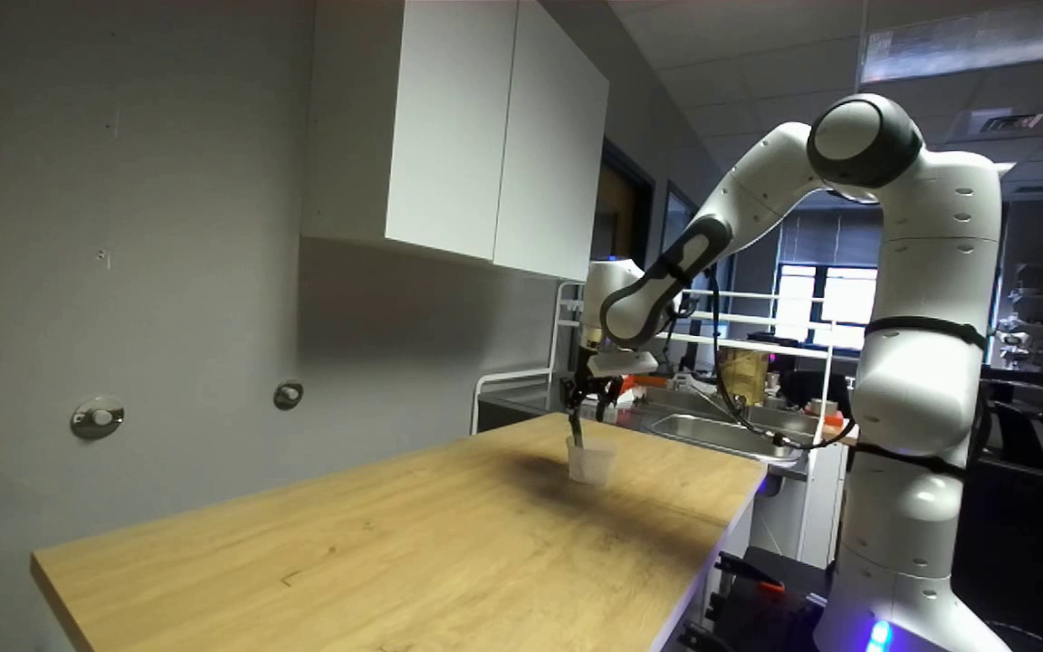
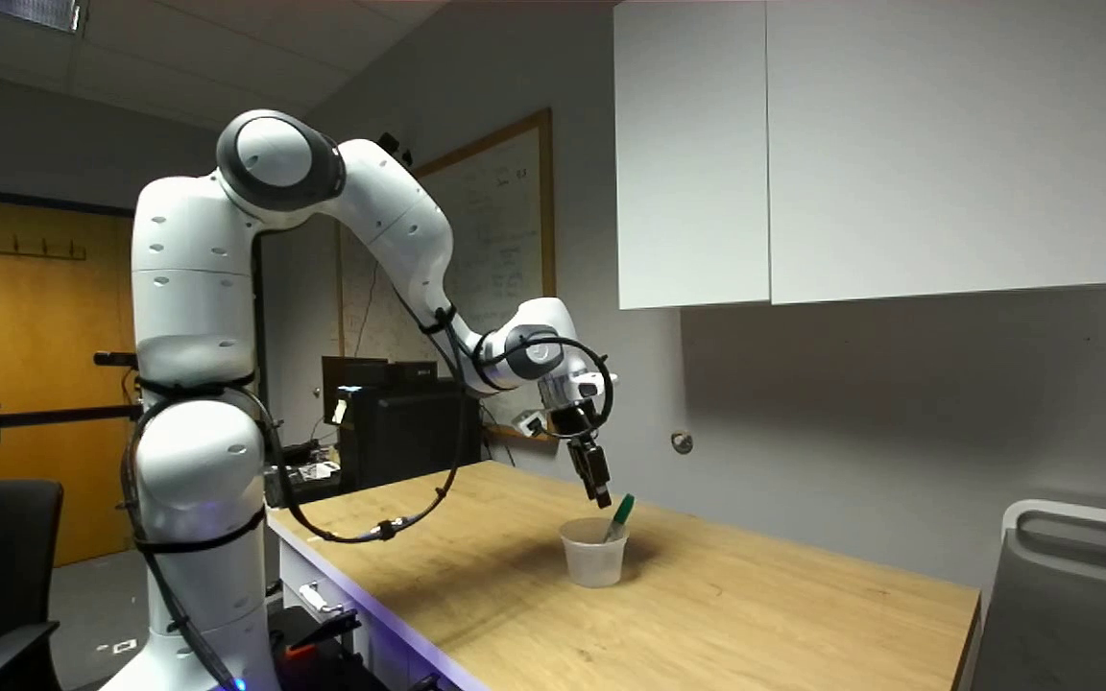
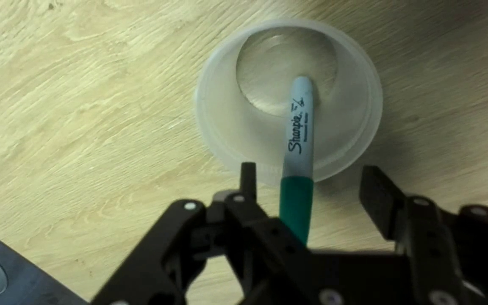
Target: Put the marker in the bowl
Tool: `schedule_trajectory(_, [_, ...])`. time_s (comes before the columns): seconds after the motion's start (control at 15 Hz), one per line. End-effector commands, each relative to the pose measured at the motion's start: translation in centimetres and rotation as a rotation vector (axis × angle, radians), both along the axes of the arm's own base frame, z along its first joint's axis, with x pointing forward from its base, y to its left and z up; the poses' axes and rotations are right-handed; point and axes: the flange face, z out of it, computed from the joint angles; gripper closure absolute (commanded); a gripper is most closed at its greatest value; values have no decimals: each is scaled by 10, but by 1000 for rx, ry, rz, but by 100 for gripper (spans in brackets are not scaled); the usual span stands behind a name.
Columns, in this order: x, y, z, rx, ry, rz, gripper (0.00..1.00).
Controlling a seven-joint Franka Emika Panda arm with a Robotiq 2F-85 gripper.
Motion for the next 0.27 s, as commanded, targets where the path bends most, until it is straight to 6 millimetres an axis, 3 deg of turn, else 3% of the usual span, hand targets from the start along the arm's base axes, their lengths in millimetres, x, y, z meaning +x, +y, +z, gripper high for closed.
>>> schedule_trajectory(0.0, [1, 4, 3, 3, -12, 0, 4])
schedule_trajectory(0.2, [1, 11, 4, 21, -10, 31, 0])
